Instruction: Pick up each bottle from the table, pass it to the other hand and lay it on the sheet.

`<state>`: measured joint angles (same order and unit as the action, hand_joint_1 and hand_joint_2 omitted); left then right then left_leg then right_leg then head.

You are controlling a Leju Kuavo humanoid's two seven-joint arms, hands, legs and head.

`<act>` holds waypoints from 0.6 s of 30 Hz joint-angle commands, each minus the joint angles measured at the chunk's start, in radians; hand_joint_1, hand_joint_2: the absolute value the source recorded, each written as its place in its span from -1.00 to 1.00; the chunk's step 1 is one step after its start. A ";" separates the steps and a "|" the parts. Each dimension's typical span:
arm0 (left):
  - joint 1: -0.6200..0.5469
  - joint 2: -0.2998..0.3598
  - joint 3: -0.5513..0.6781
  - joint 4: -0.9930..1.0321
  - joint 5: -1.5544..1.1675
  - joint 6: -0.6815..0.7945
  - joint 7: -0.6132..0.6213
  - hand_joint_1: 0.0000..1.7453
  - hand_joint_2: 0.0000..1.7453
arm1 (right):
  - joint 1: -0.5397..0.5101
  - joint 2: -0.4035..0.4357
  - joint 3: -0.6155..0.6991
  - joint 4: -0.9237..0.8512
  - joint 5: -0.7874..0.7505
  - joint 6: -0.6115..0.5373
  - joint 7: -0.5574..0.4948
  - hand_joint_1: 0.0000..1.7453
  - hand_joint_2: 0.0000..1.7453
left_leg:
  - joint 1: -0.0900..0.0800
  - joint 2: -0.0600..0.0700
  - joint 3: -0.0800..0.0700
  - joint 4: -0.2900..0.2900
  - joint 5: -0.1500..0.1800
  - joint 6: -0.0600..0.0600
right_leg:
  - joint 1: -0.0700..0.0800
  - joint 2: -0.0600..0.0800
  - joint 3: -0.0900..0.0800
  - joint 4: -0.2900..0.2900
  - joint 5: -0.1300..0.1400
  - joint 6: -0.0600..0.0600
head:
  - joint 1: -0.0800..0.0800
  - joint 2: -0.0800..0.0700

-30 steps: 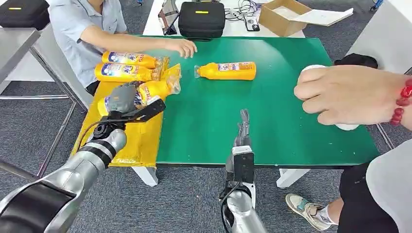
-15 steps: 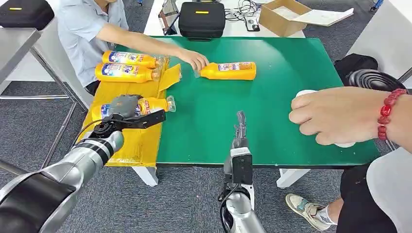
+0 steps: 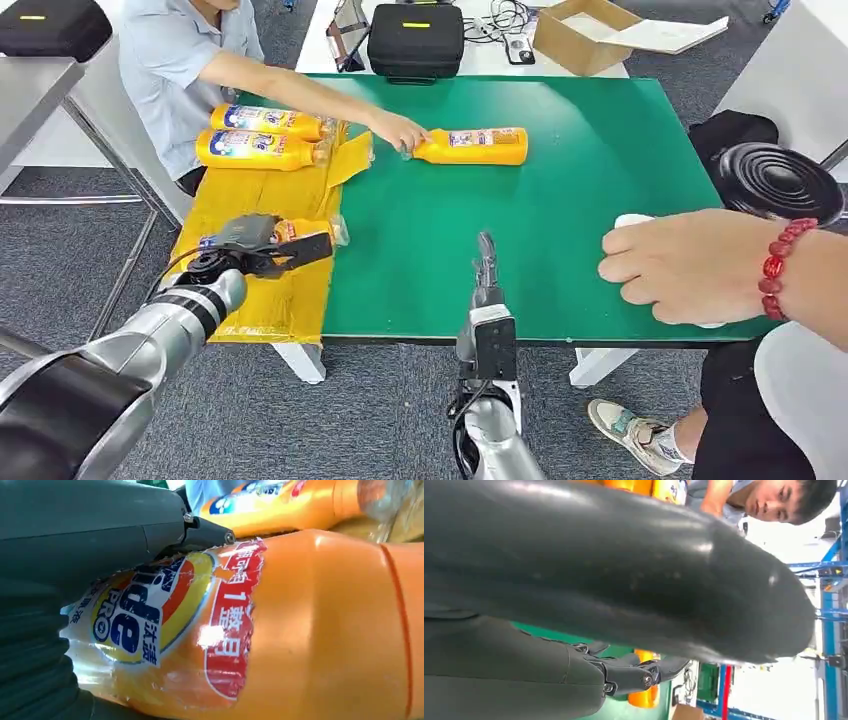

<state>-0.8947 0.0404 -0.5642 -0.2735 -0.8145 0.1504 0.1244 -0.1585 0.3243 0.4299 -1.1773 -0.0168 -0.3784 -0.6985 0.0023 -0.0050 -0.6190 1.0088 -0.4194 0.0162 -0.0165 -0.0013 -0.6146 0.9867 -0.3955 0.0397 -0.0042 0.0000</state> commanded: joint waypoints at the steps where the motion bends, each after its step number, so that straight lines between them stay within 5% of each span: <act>1: -0.001 0.005 0.049 0.054 0.043 -0.037 -0.003 -0.30 1.00 | -0.036 0.011 0.009 0.101 -0.002 0.009 0.000 -1.00 -1.00 | 0.000 0.002 0.003 -0.001 -0.001 -0.001 | 0.001 0.002 0.002 -0.001 0.000 -0.001 | 0.000 0.000; 10: 0.041 0.008 0.069 0.046 0.040 -0.003 -0.060 -0.86 1.00 | -0.034 0.009 0.004 0.106 0.011 0.003 0.000 -1.00 -1.00 | 0.001 0.003 0.006 0.000 -0.003 -0.001 | 0.002 0.002 0.005 -0.001 -0.002 -0.002 | 0.000 0.000; 18: 0.047 0.008 0.096 0.043 0.058 -0.028 -0.081 -0.98 1.00 | -0.033 0.004 0.008 0.098 0.015 -0.001 0.000 -1.00 -1.00 | 0.001 0.003 0.004 0.000 -0.002 -0.001 | 0.001 0.002 0.004 -0.001 -0.001 -0.002 | 0.000 0.000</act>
<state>-0.8412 0.0427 -0.5123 -0.2720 -0.7755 0.1511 0.0641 -0.1618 0.3250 0.4284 -1.1353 -0.0011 -0.3727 -0.6985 0.0023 -0.0050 -0.6189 1.0087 -0.4194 0.0162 -0.0165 -0.0013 -0.6144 0.9867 -0.3955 0.0396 -0.0042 0.0000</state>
